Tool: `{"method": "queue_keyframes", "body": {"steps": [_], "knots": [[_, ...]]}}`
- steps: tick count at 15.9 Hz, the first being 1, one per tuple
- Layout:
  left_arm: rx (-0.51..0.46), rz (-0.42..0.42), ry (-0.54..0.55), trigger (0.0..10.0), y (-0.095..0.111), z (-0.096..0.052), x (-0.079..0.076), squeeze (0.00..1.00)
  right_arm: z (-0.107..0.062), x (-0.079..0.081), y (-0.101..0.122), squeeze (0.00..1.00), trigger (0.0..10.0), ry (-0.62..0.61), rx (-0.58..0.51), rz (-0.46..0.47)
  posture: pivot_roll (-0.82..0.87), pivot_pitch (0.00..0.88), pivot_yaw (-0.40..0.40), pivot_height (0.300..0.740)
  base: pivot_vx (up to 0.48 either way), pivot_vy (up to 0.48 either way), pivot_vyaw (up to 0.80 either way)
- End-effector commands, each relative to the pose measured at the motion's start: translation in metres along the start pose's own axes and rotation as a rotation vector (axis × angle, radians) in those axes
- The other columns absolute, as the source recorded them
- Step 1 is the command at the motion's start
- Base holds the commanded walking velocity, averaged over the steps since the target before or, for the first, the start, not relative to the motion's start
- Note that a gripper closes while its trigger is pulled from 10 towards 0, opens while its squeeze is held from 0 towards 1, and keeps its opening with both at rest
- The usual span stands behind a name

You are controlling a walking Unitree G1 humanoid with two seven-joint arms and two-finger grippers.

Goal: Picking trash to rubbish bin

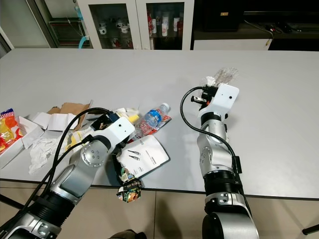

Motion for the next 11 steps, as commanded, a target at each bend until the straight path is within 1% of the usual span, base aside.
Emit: {"method": "queue_keyframes", "body": {"steps": [1,2,6,11], "knots": [[-0.003,0.002,0.015,4.4,-0.0024,-0.0002,-0.0008,0.0,0.0029,0.0053,0.0058,0.0,10.0,0.013,-0.015,0.001,0.03,0.033,0.063,0.74,0.0,0.0,0.0],[-0.026,-0.006,0.04,0.0,0.0016,0.0004,0.0031,0.0,0.0029,0.0052,0.0058,0.0,10.0,0.012,-0.016,0.001,0.03,0.032,0.062,0.74,0.0,0.0,0.0],[-0.044,-0.002,0.061,0.0,0.0043,0.0019,0.0062,0.0,0.0027,0.0047,0.0056,0.0,10.0,0.012,-0.015,0.0,0.02,0.031,0.064,0.74,0.0,0.0,0.0],[-0.033,0.014,0.054,0.0,0.0025,0.0028,0.0058,0.0,0.0029,0.0043,0.0058,0.0,10.0,0.01,-0.015,0.0,0.02,0.032,0.063,0.74,0.0,0.0,0.0]]}}
Point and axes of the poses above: a point about 5 cm out from each wrist's last joint towards the gripper, its own z axis pointing out of the wrist towards the gripper, its own y axis along the axis of the wrist's last joint, x = y × z, the point moved 1 cm from there along z, pointing out of the wrist towards the gripper, and after that the axes turned 6 degrees about z, right-handed, at the moved point
